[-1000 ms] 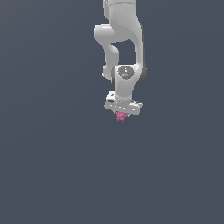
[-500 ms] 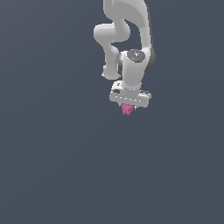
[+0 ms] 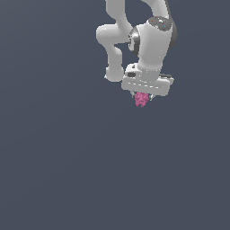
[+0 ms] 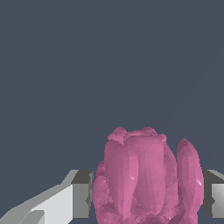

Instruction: Pick up the object and move it to a goal position.

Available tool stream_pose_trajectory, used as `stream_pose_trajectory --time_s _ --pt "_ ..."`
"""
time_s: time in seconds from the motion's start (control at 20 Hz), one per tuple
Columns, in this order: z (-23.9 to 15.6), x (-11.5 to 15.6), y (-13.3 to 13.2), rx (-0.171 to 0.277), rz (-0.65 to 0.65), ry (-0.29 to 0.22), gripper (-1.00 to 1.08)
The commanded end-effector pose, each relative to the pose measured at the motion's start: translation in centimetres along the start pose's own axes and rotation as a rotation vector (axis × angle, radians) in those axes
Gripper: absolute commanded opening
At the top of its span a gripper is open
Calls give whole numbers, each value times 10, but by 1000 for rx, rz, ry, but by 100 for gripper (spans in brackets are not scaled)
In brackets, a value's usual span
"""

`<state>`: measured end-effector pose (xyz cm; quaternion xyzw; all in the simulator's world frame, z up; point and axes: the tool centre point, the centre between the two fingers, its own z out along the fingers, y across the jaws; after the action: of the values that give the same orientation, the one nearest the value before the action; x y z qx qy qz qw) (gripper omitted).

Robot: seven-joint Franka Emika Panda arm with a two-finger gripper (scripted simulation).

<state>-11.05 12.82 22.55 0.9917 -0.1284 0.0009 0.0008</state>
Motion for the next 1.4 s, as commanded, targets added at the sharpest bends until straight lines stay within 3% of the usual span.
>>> stream_pose_trajectory --time_s 0.0,0.75,1.35 --pt "-25 -2 -10 -1 0 -1 -100" --pt "-161 -6 -70 0 0 -1 -100" --pt "-204 -5 -91 2 1 -2 -100"
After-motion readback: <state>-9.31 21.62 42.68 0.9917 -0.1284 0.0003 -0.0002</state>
